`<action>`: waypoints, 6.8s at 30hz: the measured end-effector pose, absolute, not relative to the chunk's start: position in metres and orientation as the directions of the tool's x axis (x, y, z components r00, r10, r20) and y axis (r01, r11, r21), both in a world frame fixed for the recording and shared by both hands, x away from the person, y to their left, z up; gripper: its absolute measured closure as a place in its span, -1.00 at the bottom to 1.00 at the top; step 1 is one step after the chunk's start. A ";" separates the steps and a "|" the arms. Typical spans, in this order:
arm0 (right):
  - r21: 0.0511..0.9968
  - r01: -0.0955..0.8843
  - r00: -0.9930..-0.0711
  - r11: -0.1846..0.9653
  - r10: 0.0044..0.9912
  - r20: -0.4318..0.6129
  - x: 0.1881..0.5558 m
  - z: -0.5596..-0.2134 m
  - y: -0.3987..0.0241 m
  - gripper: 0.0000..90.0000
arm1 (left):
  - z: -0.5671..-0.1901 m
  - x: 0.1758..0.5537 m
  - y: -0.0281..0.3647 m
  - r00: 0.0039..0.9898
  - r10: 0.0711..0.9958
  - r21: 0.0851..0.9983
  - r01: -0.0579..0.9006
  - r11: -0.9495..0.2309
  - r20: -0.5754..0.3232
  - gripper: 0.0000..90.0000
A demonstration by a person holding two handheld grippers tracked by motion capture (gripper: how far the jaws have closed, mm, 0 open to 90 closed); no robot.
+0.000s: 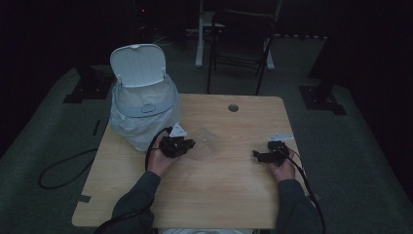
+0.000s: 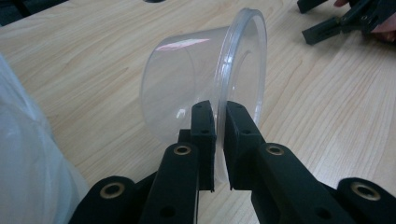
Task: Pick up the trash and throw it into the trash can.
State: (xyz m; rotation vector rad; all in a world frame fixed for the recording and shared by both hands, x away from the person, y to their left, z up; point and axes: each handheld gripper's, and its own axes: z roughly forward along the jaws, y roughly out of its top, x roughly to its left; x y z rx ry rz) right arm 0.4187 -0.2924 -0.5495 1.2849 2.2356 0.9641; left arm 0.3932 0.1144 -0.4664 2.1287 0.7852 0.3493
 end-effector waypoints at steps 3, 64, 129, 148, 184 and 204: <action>0.724 0.597 -0.506 0.344 0.863 0.007 0.419 -0.549 -0.292 -0.70 | -0.464 0.393 0.116 0.766 0.643 0.785 0.410 -0.465 -0.019 0.86; 0.725 0.597 -0.505 0.343 0.863 0.007 0.419 -0.549 -0.292 -0.70 | -0.392 0.397 0.129 0.776 0.630 0.842 0.357 -0.405 -0.027 0.86; 0.725 0.596 -0.506 0.345 0.863 0.006 0.419 -0.549 -0.292 -0.70 | -0.323 0.412 0.145 0.754 0.657 0.892 0.304 -0.336 -0.010 0.86; 0.725 0.597 -0.506 0.344 0.863 0.006 0.419 -0.549 -0.292 -0.70 | -0.301 0.420 0.150 0.743 0.669 0.904 0.282 -0.321 0.006 0.86; 0.725 0.596 -0.506 0.345 0.863 0.006 0.419 -0.549 -0.292 -0.70 | -0.269 0.443 0.157 0.718 0.696 0.916 0.282 -0.286 -0.004 0.86; 0.725 0.596 -0.506 0.345 0.862 0.006 0.419 -0.549 -0.292 -0.70 | -0.246 0.449 0.180 0.673 0.740 0.929 0.277 -0.247 -0.004 0.86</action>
